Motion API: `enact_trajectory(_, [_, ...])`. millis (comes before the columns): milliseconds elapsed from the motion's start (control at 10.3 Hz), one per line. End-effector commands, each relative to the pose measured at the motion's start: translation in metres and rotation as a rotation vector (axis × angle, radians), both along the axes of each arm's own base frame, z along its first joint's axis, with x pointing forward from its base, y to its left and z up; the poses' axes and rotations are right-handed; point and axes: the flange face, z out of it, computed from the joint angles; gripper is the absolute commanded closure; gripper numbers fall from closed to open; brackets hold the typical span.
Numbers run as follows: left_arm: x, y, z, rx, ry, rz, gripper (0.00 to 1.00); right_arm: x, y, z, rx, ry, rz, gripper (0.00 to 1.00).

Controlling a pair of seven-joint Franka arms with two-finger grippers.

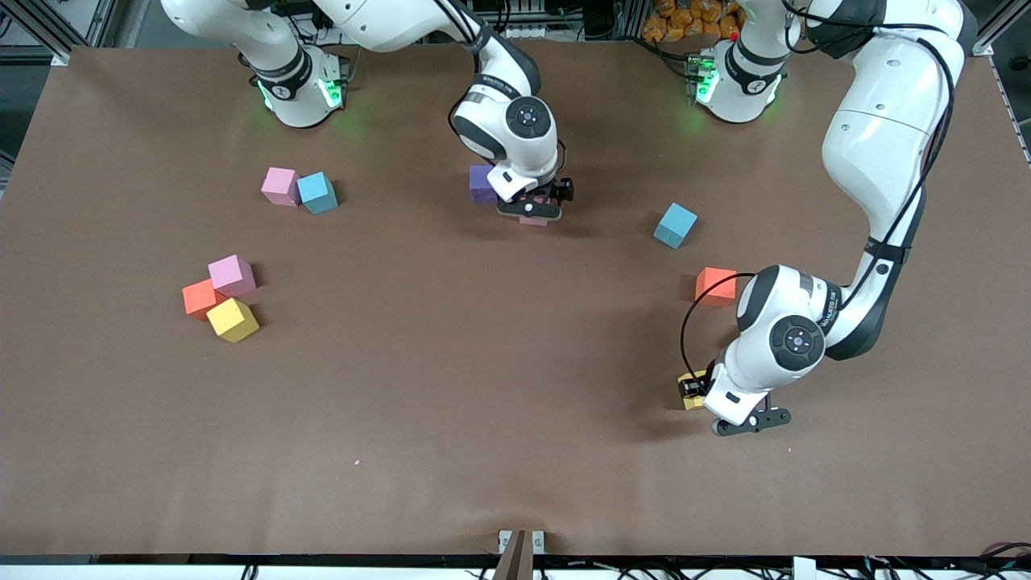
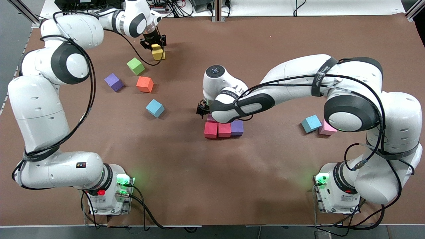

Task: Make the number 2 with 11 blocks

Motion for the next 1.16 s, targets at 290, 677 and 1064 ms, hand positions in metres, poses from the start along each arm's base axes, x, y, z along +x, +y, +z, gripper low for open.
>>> enact_trajectory(290, [-0.027,-0.042,0.049,0.038,0.084,0.111,0.43,0.081,-0.093,0.137,-0.051,-0.087,0.079,0.0])
enact_trajectory(677, [-0.084,-0.154,0.043,0.036,0.119,0.197,0.44,0.138,-0.252,0.143,-0.097,-0.067,0.215,0.0])
enact_trajectory(1064, [-0.169,-0.254,0.018,0.105,0.11,0.181,0.45,0.177,-0.391,0.111,-0.081,0.085,0.415,0.0])
